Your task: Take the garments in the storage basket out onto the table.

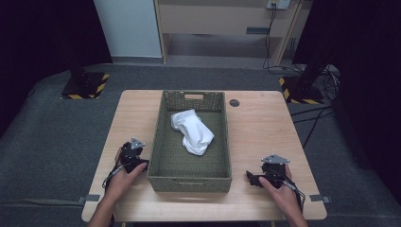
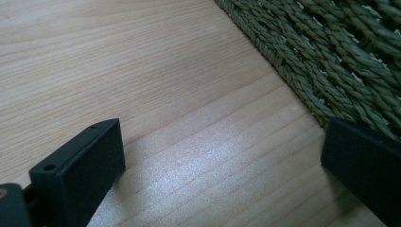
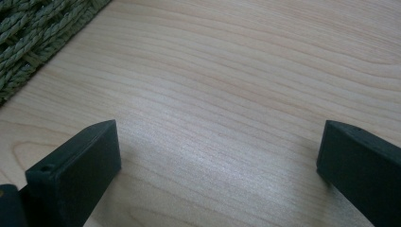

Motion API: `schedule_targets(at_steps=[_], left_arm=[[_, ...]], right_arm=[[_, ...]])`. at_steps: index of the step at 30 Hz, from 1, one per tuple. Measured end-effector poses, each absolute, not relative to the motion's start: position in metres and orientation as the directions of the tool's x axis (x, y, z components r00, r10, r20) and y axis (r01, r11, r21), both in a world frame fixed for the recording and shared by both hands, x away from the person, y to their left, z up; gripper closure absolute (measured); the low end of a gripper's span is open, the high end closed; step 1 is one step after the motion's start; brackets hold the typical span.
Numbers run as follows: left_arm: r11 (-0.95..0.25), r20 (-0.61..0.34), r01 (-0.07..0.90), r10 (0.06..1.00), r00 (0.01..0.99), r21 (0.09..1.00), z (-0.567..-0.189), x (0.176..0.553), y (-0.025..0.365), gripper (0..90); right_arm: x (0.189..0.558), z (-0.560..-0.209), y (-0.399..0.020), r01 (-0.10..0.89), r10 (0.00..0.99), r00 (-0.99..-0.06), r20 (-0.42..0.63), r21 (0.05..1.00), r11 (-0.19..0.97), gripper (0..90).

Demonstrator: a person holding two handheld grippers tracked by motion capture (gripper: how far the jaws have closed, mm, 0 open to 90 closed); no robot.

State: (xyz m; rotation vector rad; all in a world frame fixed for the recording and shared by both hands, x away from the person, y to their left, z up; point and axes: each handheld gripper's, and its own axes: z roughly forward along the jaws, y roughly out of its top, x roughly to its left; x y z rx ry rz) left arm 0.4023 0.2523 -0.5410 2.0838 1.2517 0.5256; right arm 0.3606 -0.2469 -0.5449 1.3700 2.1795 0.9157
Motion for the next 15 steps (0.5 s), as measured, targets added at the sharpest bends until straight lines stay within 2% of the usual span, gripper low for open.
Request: schedule_targets(at_steps=[5,15], left_arm=[[-0.339,0.011,0.627,0.885,0.466,0.702,-0.541,0.402,0.252,0.0],[-0.339,0.011,0.626,0.884,0.466,0.702,-0.541,0.402,0.252,0.0]], right_arm=[[0.357,-0.543,-0.248,0.639,0.896,-0.444,0.005,0.703,0.312,3.3],[0.345,-0.529,-0.248,0.614,0.885,-0.465,0.018,0.727,0.308,2.6]])
